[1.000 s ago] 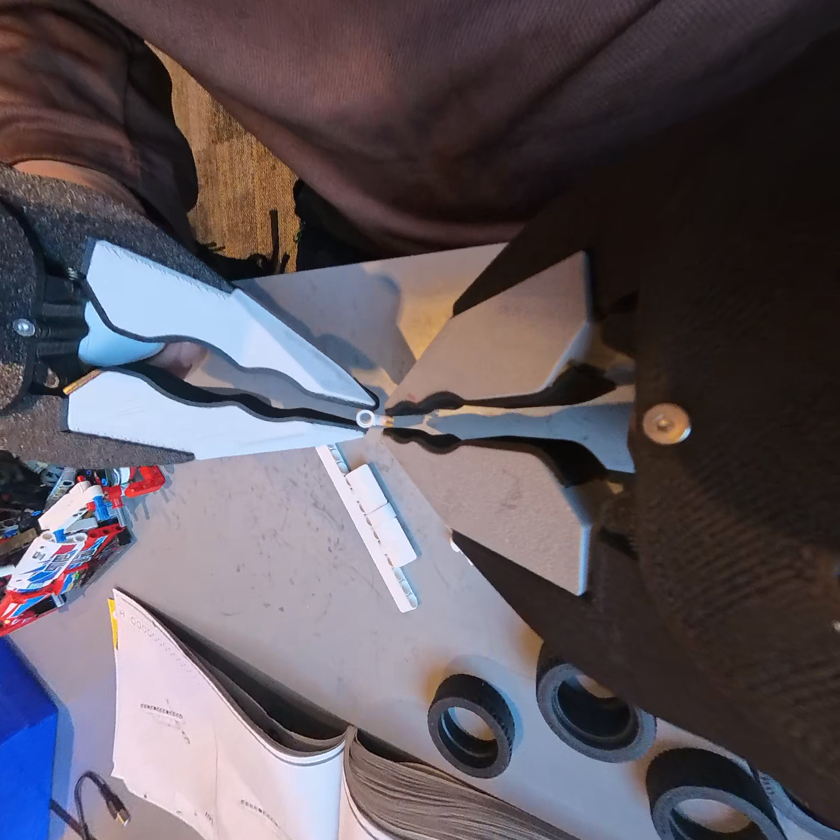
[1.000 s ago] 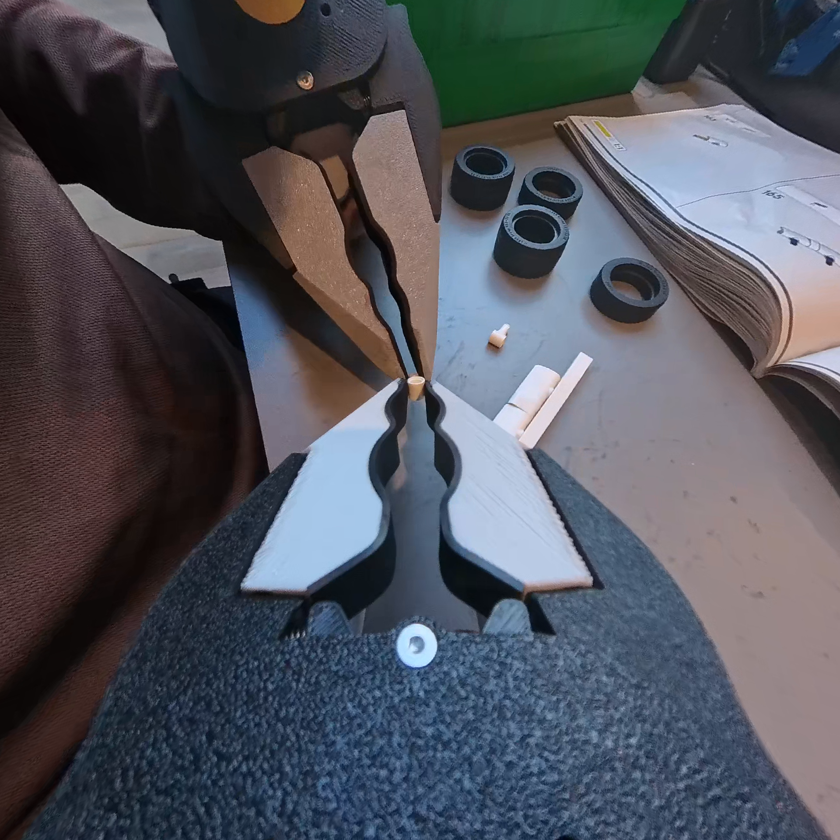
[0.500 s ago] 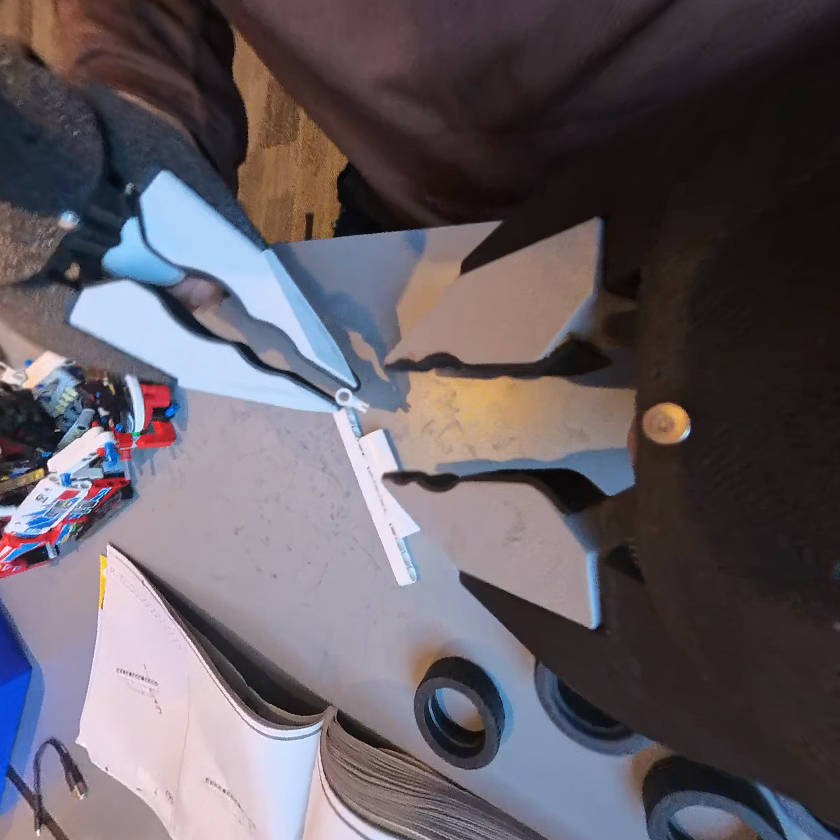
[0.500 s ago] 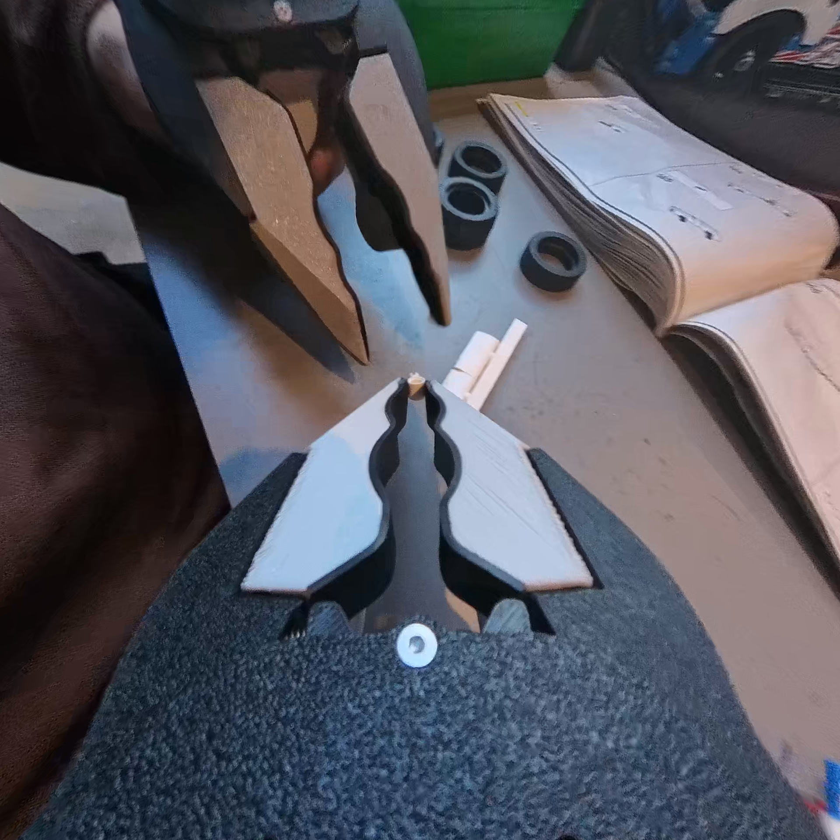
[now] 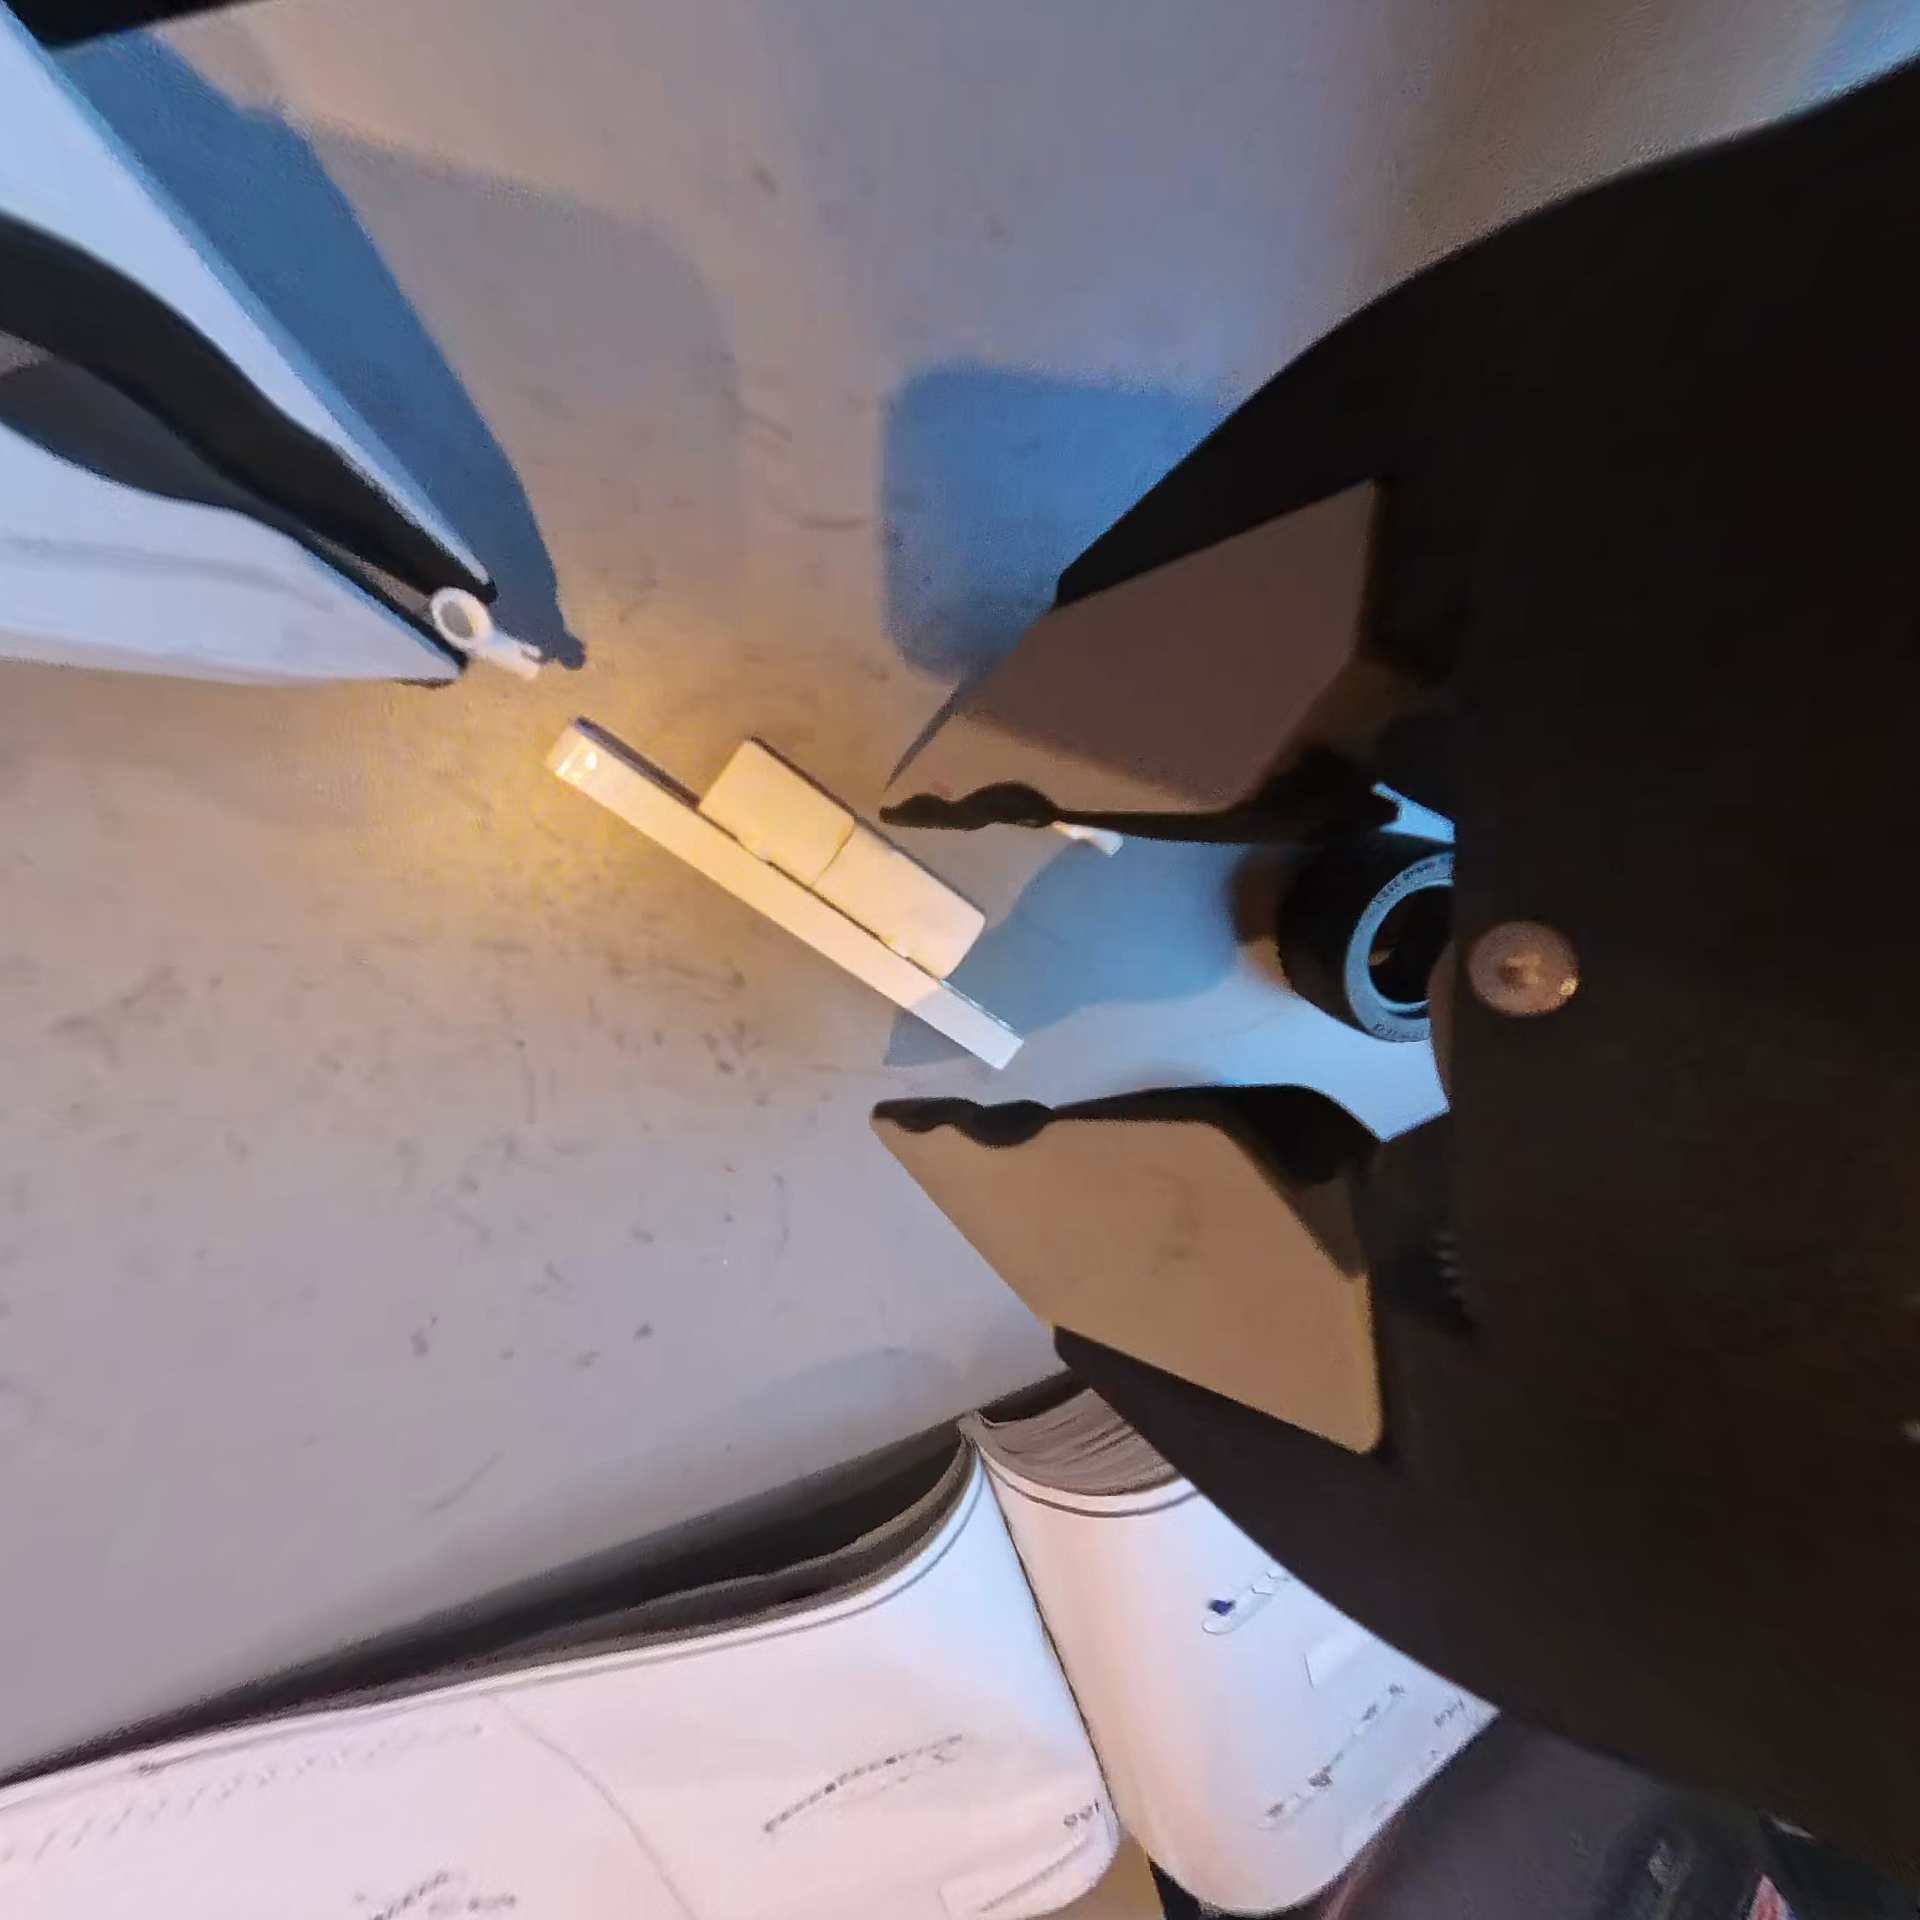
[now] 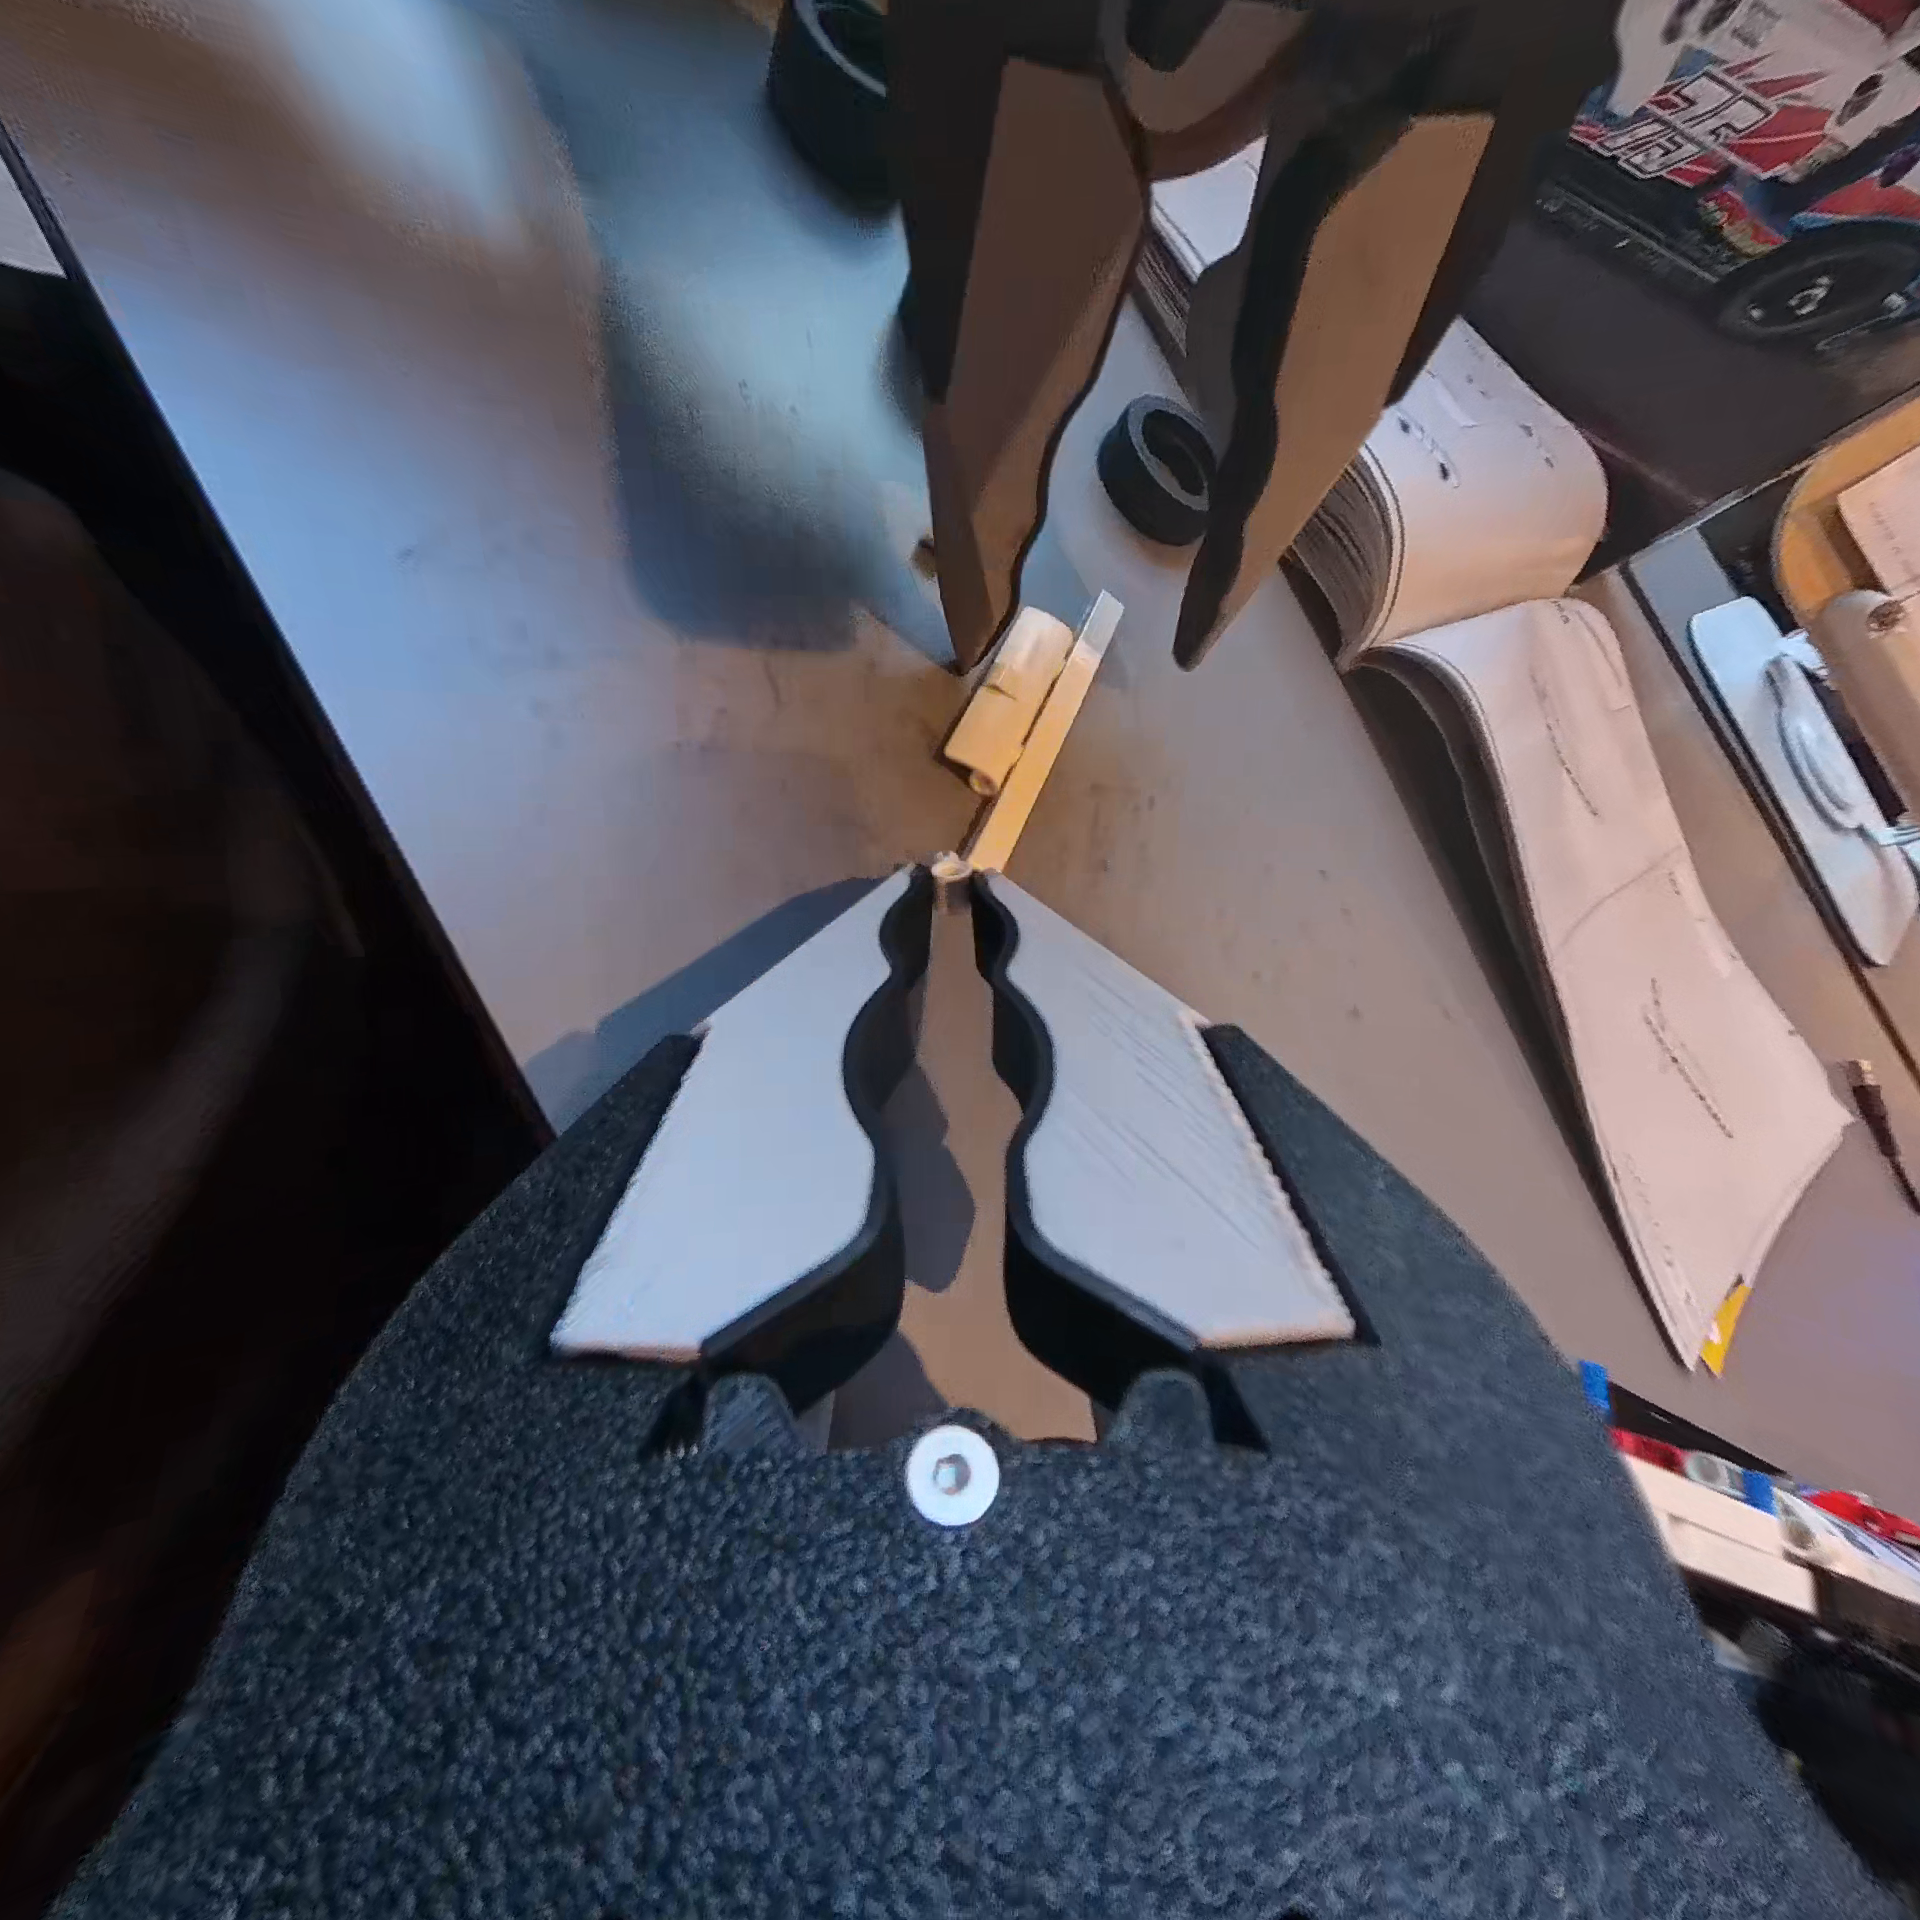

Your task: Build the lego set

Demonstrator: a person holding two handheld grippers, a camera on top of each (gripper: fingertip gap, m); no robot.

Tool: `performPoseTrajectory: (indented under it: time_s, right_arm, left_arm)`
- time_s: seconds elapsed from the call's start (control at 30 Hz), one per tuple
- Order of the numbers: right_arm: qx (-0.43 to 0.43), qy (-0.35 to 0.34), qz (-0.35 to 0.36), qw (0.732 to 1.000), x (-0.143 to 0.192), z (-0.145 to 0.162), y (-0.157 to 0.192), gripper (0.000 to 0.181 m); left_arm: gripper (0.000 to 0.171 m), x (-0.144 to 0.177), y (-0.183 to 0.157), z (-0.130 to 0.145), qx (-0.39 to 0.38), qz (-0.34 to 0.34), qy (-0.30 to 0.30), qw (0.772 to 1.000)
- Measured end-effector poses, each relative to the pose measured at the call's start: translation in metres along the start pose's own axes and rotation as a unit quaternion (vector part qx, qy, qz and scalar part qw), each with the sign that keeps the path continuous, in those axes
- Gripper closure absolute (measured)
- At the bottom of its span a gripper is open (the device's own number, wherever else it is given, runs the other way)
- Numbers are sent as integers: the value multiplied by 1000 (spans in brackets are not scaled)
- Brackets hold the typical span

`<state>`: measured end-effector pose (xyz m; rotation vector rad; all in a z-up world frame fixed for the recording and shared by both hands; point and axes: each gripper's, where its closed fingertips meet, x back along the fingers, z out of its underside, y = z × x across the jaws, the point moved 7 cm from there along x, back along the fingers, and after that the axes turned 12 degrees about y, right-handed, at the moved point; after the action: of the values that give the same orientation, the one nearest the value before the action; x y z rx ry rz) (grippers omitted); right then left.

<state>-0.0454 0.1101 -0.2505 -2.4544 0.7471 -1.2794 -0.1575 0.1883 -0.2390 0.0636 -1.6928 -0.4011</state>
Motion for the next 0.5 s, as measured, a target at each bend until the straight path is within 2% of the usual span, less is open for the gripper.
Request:
performPoseTrajectory:
  time_s: [0.13, 0.33, 0.43, 0.5]
  right_arm:
    - [24, 14, 37, 999, 2, 5, 0, 174]
    - [66, 35, 99, 992, 4, 12, -7, 174]
    - [94, 52, 127, 986, 3, 17, -15, 174]
    - [118, 66, 137, 981, 1, 19, -16, 174]
  left_arm:
    - [143, -4, 0, -4, 31, 68, 18, 997]
    - [144, -8, 0, -20, 150, 69, 14, 986]
    - [144, -9, -1, -24, 244, 74, 31, 966]
    - [144, -9, -2, -26, 299, 100, 34, 948]
